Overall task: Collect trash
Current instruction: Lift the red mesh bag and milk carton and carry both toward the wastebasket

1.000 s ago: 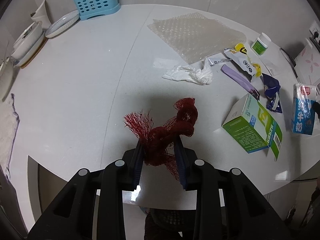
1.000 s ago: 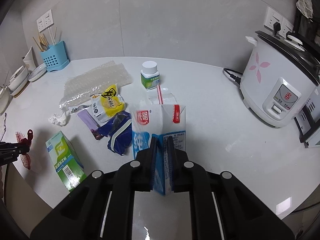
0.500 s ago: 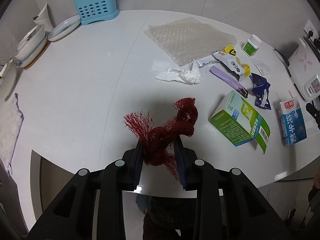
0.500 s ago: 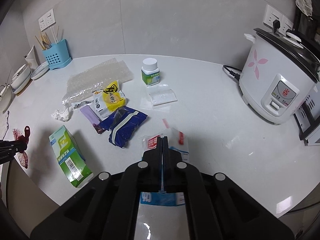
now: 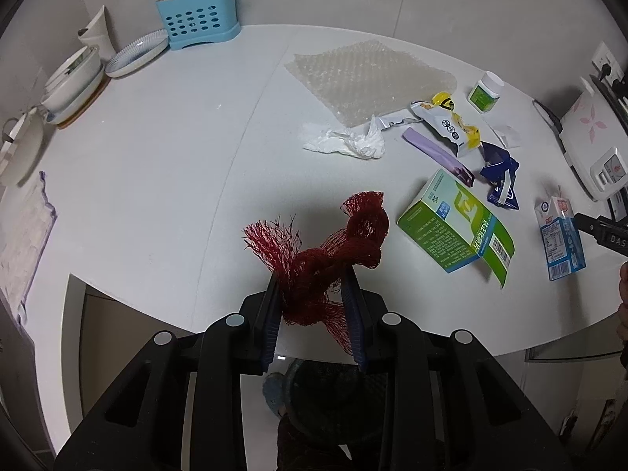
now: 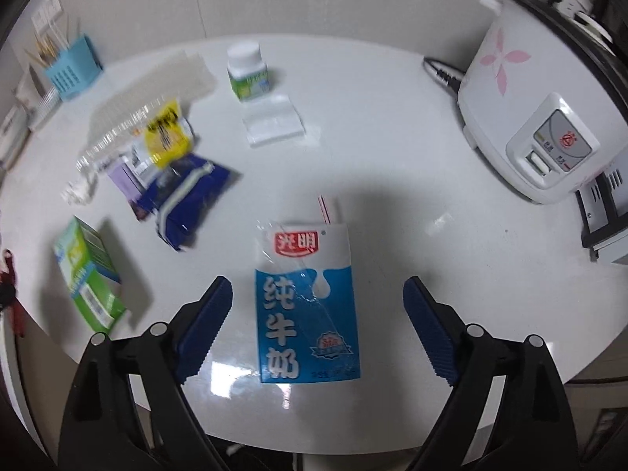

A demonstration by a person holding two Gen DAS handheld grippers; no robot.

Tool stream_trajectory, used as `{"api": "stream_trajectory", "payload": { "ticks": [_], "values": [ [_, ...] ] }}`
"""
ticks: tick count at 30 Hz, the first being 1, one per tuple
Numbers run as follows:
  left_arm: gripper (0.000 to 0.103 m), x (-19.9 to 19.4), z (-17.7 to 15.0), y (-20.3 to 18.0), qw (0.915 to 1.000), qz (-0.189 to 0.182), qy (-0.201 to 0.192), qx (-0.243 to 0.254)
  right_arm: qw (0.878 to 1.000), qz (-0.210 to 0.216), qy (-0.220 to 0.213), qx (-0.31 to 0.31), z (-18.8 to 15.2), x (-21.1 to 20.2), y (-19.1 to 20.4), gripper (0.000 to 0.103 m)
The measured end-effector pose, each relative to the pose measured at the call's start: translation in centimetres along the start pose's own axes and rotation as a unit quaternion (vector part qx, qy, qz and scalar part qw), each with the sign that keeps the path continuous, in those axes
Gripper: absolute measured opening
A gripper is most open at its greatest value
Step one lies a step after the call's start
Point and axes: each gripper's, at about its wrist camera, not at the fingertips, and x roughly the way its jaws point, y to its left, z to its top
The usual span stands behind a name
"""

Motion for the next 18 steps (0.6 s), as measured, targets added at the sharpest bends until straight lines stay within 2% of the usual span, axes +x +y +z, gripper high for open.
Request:
{"api": "stream_trajectory", "payload": {
  "ticks": [4, 9, 10, 11, 12, 18],
  "values": [
    [0.029, -0.4, -0.1, 0.2, 1.0000, 0.002, -0.001, -0.005, 0.999, -0.013, 0.038, -0.008, 0.3, 1.8, 0.7, 0.085],
    [0.029, -1.0, -0.4, 0.0, 0.9999, 0.003, -0.003, -0.012, 0.998, -0.028, 0.056, -0.006, 0.3, 2.8, 1.0, 0.084],
    [0.029, -1.1, -0.5, 0.0, 0.9999, 0.003, -0.003, -0.013, 0.998, -0.028, 0.059, -0.004, 0.3, 3.0, 1.0, 0.080],
    [0.029, -1.2, -0.7, -0.1, 0.9999, 0.003, -0.003, -0.014, 0.997, -0.025, 0.067, -0.003, 0.2, 3.3, 1.0, 0.069],
    [0.029, -1.3, -0.9, -0.3, 0.9999, 0.005, -0.002, -0.014, 0.997, -0.021, 0.073, -0.002, 0.1, 3.4, 1.1, 0.063],
    [0.029, -1.8, -2.2, -1.1, 0.9998, 0.010, 0.002, -0.017, 0.998, -0.010, 0.063, 0.002, -0.3, 2.9, 1.3, 0.061]
  ]
}}
